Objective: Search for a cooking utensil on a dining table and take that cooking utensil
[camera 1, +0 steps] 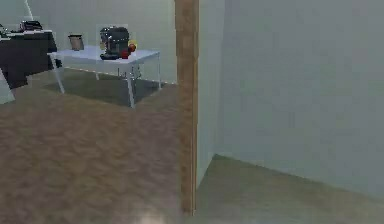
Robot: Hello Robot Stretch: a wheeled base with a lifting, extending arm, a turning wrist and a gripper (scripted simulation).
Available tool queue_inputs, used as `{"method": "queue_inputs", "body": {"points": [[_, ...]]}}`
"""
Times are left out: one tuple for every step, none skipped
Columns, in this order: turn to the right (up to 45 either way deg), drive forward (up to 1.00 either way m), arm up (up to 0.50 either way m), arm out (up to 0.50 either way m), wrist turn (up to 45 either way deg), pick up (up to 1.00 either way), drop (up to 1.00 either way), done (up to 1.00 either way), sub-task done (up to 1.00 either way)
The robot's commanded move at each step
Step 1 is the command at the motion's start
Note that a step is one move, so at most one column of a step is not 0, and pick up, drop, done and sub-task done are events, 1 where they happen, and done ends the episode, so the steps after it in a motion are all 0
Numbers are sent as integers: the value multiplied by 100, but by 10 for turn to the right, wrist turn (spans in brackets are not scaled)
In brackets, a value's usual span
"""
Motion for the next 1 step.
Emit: {"method": "queue_inputs", "body": {"points": [[450,0,0,0,0,0,0,0,0]]}}
